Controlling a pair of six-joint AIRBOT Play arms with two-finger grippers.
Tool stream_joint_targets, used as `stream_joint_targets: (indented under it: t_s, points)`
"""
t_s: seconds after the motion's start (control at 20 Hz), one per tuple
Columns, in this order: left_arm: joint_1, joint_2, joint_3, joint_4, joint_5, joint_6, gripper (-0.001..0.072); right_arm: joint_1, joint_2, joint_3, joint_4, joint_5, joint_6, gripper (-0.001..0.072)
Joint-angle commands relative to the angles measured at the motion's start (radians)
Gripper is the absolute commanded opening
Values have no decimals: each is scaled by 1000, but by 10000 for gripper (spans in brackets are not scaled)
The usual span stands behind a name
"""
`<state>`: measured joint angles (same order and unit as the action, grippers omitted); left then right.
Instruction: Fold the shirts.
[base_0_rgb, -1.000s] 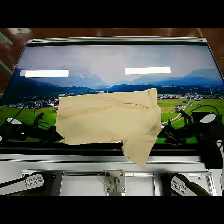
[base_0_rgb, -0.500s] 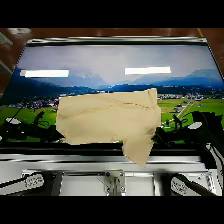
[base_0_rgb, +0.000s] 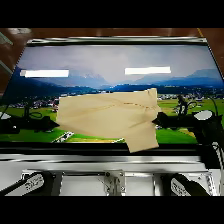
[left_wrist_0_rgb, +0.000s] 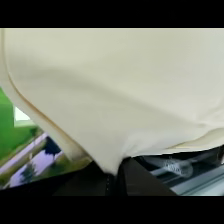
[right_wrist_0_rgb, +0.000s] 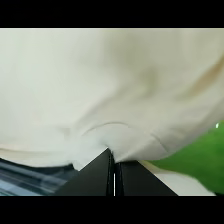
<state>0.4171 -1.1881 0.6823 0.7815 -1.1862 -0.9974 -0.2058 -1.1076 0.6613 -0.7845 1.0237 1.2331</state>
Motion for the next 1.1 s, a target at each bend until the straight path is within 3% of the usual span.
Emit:
stream_joint_targets:
  t_s: [0.0,0.25,0.6,0.95,1.0,1.05]
  points:
    - [-4,45,105,-86,84,25,37,39,3,95,102,-118,-11,65]
    - [-65,-27,256,-90,172,24,38,116,-199,322,108,-229,17,65]
    - [-109,-285,441,-94,209,-37,38,114,-509,601,118,-297,116,65]
    - [-137,-449,496,-95,200,-93,40,115,-673,679,147,-383,135,66]
    - [-143,-465,496,-96,187,-93,74,115,-683,679,147,-381,136,66]
    - [-150,-480,496,-102,175,-93,202,115,-690,679,148,-377,137,66]
